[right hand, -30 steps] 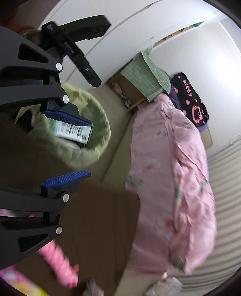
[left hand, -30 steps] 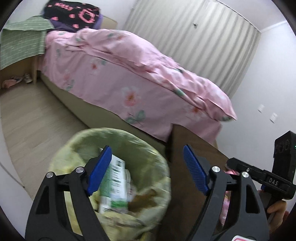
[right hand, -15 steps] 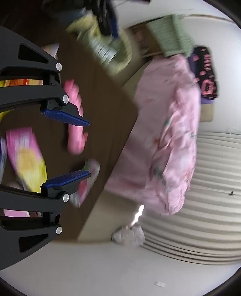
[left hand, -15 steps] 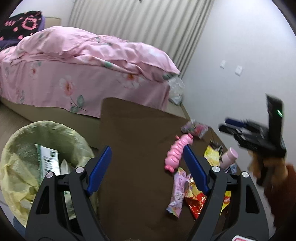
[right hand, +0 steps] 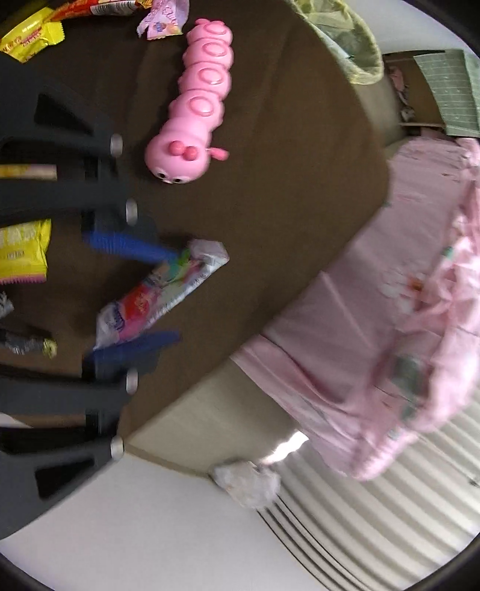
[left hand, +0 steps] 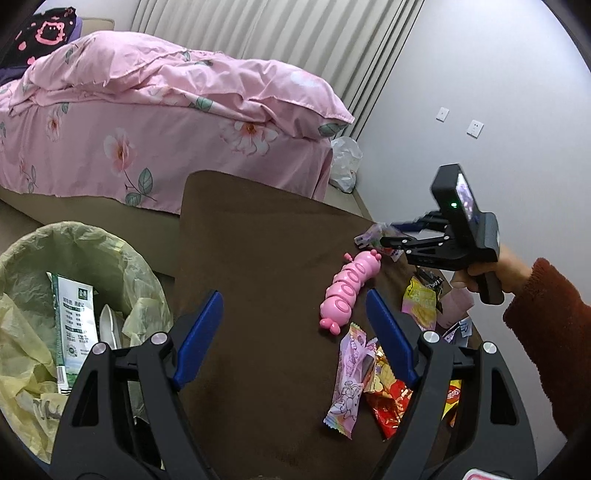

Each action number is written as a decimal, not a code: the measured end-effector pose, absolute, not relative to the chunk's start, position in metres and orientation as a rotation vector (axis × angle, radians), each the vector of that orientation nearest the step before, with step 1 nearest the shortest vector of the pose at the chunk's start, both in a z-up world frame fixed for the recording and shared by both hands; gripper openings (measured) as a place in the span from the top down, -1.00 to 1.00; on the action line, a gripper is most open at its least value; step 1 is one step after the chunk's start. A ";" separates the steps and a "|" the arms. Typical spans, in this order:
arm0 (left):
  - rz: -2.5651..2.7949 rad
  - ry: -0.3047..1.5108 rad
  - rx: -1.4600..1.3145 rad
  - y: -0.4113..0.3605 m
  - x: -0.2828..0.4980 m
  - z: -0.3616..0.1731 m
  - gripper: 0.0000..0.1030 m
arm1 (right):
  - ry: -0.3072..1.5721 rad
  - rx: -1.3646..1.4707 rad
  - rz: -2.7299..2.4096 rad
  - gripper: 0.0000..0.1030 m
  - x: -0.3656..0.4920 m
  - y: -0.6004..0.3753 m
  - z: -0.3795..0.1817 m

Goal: Collect trash
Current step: 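Move the right tool to a pink wrapper and close on it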

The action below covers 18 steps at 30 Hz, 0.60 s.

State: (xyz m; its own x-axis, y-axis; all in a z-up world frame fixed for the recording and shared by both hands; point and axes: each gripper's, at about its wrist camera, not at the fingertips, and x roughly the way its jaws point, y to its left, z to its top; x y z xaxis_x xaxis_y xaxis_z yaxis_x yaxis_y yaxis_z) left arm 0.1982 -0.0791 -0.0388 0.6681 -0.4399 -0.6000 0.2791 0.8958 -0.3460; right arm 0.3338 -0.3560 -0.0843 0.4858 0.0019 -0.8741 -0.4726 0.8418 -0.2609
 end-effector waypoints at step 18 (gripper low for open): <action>-0.568 0.897 -0.120 -0.133 0.188 -0.064 -0.39 | 0.745 -0.093 0.315 0.94 0.155 -0.364 0.017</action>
